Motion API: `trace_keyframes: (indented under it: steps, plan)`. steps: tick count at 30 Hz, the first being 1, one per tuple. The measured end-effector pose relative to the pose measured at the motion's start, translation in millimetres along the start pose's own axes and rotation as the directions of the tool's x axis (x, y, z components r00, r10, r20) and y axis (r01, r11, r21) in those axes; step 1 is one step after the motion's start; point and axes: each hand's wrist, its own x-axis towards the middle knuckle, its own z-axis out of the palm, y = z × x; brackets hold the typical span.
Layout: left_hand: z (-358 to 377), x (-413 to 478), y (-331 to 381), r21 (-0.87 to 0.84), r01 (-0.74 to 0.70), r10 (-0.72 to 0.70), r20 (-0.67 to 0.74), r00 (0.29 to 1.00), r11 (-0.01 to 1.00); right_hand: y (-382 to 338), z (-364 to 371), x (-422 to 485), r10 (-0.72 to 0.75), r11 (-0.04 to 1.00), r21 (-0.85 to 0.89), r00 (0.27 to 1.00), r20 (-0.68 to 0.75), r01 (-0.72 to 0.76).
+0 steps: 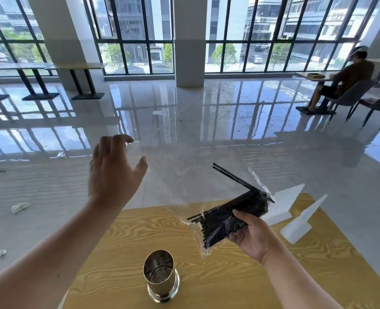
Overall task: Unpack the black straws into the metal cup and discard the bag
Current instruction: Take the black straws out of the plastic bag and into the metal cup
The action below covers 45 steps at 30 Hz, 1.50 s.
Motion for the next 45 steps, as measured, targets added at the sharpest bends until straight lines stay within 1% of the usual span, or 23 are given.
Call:
trace_keyframes:
  steps: [2,4,7,11,12,14,16,17,18,19,22,26,28,31,32,33,35,36,38,39,41,42,45]
  plan:
    - [-6.9,-1.3,7.9,0.007,-0.152,0.152,-0.07,0.986,0.988,-1.1,2.8,-0.4,-0.009,1.0,0.005,1.0,0.013,0.009]
    - [-11.8,1.5,13.9,-0.092,-0.214,0.217,0.028,0.976,0.973,-2.1,4.3,-1.0,-0.017,1.0,0.009,1.0,0.025,0.017]
    - [-18.2,12.2,23.6,-0.259,-0.024,0.112,0.329,0.938,0.966,-3.3,4.9,-1.6,-0.018,1.0,0.018,0.999,0.044,0.017]
    - [-20.1,25.9,28.5,-0.361,0.1,0.125,0.548,0.827,0.927,-4.3,4.2,-2.9,-0.017,0.999,0.032,0.997,0.076,0.015]
    - [-23.7,29.7,30.0,-0.43,0.177,0.143,0.615,0.776,0.885,-4.5,3.4,-3.0,-0.02,0.999,0.043,0.997,0.08,0.017]
    - [-33.7,35.5,32.8,-0.537,0.396,0.195,0.743,0.64,0.745,-5.2,2.6,-3.4,-0.026,0.998,0.062,0.996,0.085,0.021]
    - [-41.2,42.4,37.0,-0.511,0.6,0.2,0.838,0.508,0.616,-7.0,3.8,-5.0,-0.027,0.998,0.063,0.995,0.095,0.021]
    - [-43.1,45.9,39.2,-0.47,0.66,0.178,0.869,0.461,0.586,-8.3,4.8,-5.9,-0.024,0.998,0.057,0.995,0.1,0.018]
    - [-44.1,49.8,41.7,-0.434,0.679,0.153,0.888,0.433,0.592,-9.7,5.5,-7.0,-0.021,0.999,0.049,0.994,0.104,0.016]
    - [-42.9,54.2,43.1,-0.402,0.649,0.134,0.896,0.423,0.645,-11.4,6.4,-8.0,-0.018,0.999,0.04,0.994,0.107,0.014]
    - [-39.2,64.2,53.5,-0.355,0.409,0.196,0.903,0.382,0.84,-16.3,9.9,-10.7,-0.017,1.0,0.003,0.992,0.127,0.017]
    - [-30.4,68.2,79.2,-0.326,0.219,0.25,0.915,0.316,0.92,-18.9,15.6,-11.9,-0.009,0.999,-0.032,0.989,0.147,0.014]
    - [-22.5,67.4,89.8,-0.32,0.261,0.248,0.929,0.275,0.911,-20.1,16.8,-11.5,-0.012,0.999,-0.034,0.986,0.165,0.017]
    - [-15.0,69.1,99.6,-0.297,0.436,0.194,0.945,0.264,0.85,-23.9,19.0,-11.4,-0.023,0.999,-0.043,0.982,0.188,0.032]
    - [-14.3,71.3,102.1,-0.271,0.454,0.191,0.958,0.216,0.849,-25.5,20.0,-11.2,-0.026,0.998,-0.048,0.981,0.192,0.036]
    - [-14.2,73.6,104.6,-0.243,0.451,0.204,0.97,0.135,0.859,-27.1,21.5,-11.1,-0.03,0.998,-0.054,0.981,0.191,0.041]
    - [-13.5,74.0,110.2,-0.201,0.355,0.213,0.977,0.004,0.913,-29.7,23.8,-10.7,-0.042,0.996,-0.066,0.982,0.182,0.055]
    - [-12.2,73.2,112.3,-0.184,0.297,0.2,0.98,-0.023,0.937,-30.7,24.3,-10.6,-0.045,0.996,-0.071,0.982,0.181,0.059]
    - [-7.5,70.4,116.9,-0.174,0.233,0.182,0.983,-0.009,0.957,-32.7,24.7,-11.0,-0.051,0.995,-0.076,0.98,0.193,0.067]
    - [-2.3,70.1,119.7,-0.192,0.264,0.195,0.981,0.013,0.945,-33.8,24.7,-11.3,-0.055,0.994,-0.085,0.978,0.199,0.073]
    - [9.1,70.0,124.6,-0.22,0.439,0.213,0.975,0.067,0.871,-35.8,23.9,-11.7,-0.061,0.991,-0.104,0.977,0.205,0.083]
    - [14.2,69.8,127.0,-0.226,0.511,0.197,0.974,0.111,0.829,-36.4,23.4,-11.8,-0.063,0.991,-0.106,0.975,0.212,0.087]
    - [24.3,66.5,127.4,-0.351,0.539,0.202,0.927,0.316,0.766,-37.1,23.9,-12.6,-0.056,0.993,-0.09,0.974,0.217,0.077]
